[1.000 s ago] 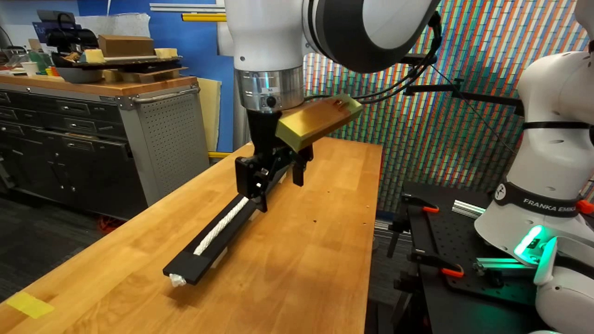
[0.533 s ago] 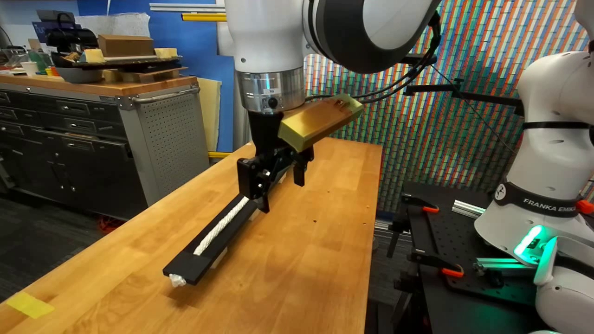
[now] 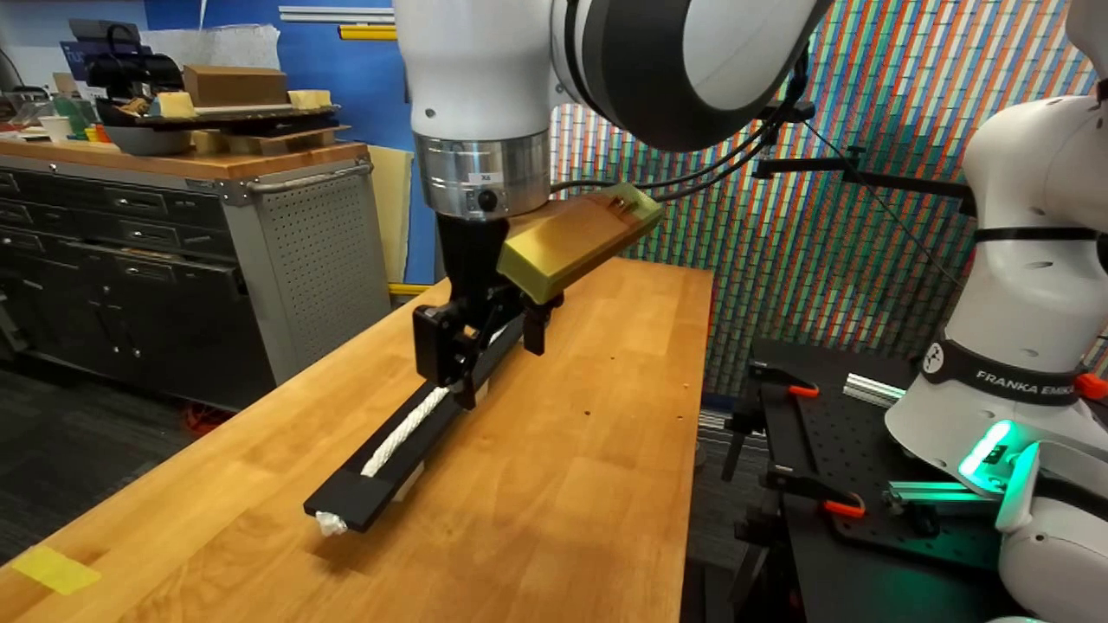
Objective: Set the rope along the middle of the black object then push it into the ridge
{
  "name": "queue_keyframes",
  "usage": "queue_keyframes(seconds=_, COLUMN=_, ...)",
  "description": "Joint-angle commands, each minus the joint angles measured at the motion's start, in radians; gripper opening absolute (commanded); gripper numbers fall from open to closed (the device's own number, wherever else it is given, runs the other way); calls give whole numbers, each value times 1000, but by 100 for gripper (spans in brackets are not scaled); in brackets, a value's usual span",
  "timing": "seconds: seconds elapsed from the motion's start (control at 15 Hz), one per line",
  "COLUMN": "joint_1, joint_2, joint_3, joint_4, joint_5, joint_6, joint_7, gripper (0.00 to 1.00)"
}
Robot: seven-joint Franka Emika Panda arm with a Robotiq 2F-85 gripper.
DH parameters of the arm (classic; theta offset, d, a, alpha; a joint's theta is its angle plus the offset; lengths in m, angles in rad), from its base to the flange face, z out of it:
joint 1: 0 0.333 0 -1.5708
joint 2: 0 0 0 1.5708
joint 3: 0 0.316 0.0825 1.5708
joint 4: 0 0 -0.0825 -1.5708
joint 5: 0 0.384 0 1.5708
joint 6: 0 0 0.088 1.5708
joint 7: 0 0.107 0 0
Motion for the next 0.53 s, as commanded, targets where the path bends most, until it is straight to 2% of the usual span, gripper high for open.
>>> queue_keyframes(seconds=0.0, joint_1=67, joint_2=113, joint_3=-2, joint_4=158, joint_5=-72, joint_6=-30, joint_7=23, gripper=100)
queue_keyframes(seconds=0.27, joint_1=129, joint_2=243, joint_3=-28, joint_4=320, joint_5=-112, joint_6=-47, joint_7=6, gripper=100)
queue_keyframes(seconds=0.47, joint_1=152, joint_2=343, joint_3=-58, joint_4=441, joint_5=-113, joint_6=-55, joint_7=-13, gripper=100)
